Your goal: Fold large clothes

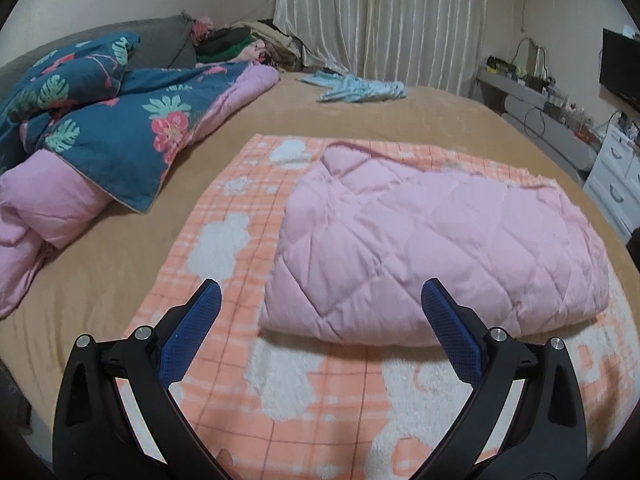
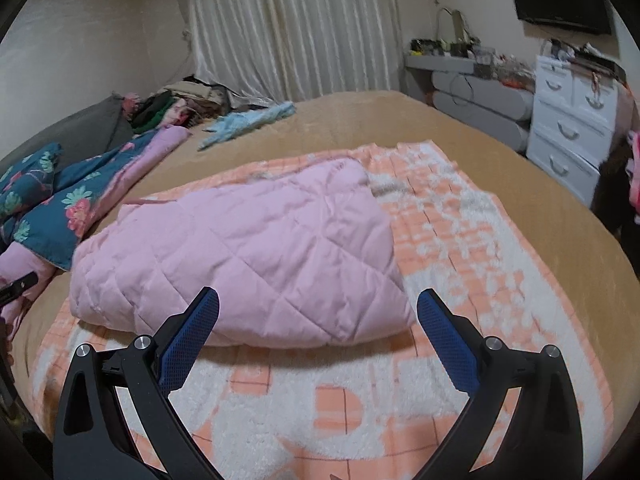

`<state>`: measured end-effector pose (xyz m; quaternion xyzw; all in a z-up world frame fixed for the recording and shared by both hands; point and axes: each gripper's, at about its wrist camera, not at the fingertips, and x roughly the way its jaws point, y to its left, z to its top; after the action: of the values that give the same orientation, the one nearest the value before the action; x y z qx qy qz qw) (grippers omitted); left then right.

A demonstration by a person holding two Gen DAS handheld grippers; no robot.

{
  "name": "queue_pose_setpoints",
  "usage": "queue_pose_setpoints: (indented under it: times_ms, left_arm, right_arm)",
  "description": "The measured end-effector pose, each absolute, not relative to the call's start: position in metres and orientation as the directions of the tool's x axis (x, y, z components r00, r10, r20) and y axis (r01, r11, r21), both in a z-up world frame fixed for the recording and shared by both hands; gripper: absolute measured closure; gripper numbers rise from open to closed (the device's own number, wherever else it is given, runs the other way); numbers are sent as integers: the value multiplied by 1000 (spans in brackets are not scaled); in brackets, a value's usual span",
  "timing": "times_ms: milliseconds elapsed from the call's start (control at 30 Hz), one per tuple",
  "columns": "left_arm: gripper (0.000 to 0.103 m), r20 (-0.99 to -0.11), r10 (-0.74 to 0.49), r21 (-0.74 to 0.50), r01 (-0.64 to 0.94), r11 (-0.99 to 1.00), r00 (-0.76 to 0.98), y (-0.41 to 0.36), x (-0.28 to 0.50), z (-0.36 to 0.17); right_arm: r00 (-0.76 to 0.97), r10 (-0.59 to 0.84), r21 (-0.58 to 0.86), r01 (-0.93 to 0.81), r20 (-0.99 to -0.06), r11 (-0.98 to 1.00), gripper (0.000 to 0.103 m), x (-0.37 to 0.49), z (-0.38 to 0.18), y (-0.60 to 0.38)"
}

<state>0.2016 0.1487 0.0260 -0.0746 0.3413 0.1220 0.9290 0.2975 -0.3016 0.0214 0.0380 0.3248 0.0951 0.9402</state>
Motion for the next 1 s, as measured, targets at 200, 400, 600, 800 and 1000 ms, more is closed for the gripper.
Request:
queue_pose_setpoints:
  times_ms: [200,400,600,800,1000]
  left_arm:
    - [9,-694,161,-54,-273,961,702,139,209,2]
    - [9,-745,104,-115,-281,953,659,140,222,-26]
    - [9,-772,-3,-274,-328,904,636,160,236,-47]
    - [9,-738,-159,-520,-402,753,656,191,249,-64]
    - [9,-702,-213,-642,-475,602,679,210,269,-78]
  right_arm:
    - [737,195,202,-81,-647,976,4,305,-4,-308]
    - [691,223,288,-22,-688,957,4,321,-29,-315]
    - [644,251,363,45,-723,931,4,336,-58,-317]
    - [626,274,395,59,-730,917,4,346,-70,-310]
    - [625,293,422,65,-724,904,4,356,-74,-304]
